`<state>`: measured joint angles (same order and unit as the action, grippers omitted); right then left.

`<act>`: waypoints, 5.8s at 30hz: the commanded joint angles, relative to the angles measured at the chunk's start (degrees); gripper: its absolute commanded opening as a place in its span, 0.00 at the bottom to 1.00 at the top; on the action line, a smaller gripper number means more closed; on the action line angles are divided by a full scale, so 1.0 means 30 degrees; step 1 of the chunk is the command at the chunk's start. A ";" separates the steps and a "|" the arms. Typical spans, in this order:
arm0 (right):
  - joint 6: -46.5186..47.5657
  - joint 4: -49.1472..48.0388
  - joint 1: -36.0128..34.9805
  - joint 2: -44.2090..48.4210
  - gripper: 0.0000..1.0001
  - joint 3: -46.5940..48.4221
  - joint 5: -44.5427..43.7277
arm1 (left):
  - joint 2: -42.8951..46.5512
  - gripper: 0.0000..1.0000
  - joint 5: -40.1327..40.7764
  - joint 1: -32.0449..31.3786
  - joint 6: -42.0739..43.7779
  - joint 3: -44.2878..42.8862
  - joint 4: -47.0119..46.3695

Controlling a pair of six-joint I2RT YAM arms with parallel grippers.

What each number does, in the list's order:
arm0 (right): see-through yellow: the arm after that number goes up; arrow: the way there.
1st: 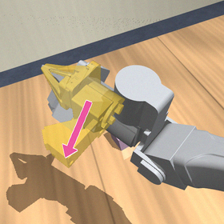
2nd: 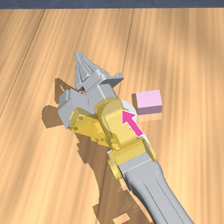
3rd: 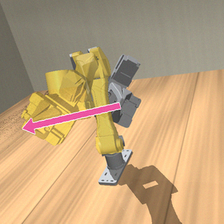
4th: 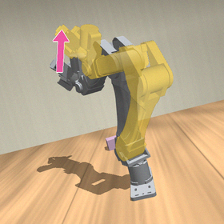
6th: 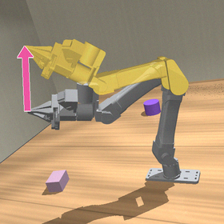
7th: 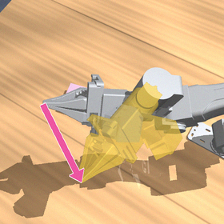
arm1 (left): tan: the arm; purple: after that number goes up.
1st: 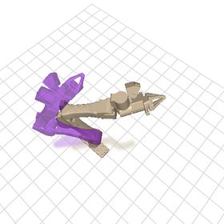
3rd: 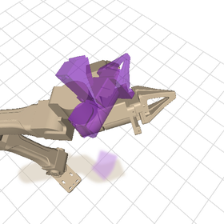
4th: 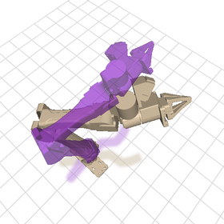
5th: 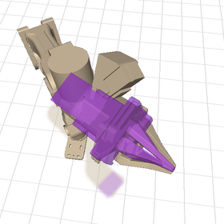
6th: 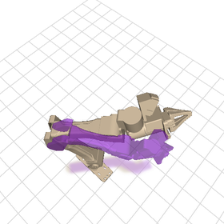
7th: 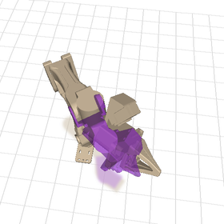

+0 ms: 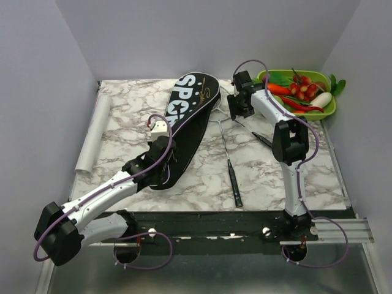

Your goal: Pack up the badminton gear

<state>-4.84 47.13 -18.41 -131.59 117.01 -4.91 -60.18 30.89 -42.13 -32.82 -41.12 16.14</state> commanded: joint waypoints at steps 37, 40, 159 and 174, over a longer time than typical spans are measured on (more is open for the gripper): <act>-0.2428 0.0608 -0.0628 0.3573 0.01 -0.5189 0.1987 | 0.1047 0.00 -0.2037 0.1299 -0.0076 0.0906 -0.2218; -0.3218 0.0433 -0.1009 0.6210 0.01 -0.7591 0.1753 | 0.1193 0.00 -0.2037 0.1299 -0.0076 0.0525 -0.1749; -0.5299 -0.4840 -0.6223 1.8398 0.61 -2.1798 0.7105 | -0.5749 0.00 0.3353 -1.0098 -0.6434 -0.0677 -0.0313; -0.7497 -0.7858 -0.7630 1.8610 0.60 -2.5848 0.8316 | -0.7097 0.00 0.3325 -0.9951 -0.6316 -0.1116 -0.0547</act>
<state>-25.12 27.42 -39.92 -74.83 41.28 18.61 -80.95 38.57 -72.12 -51.90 -42.65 15.53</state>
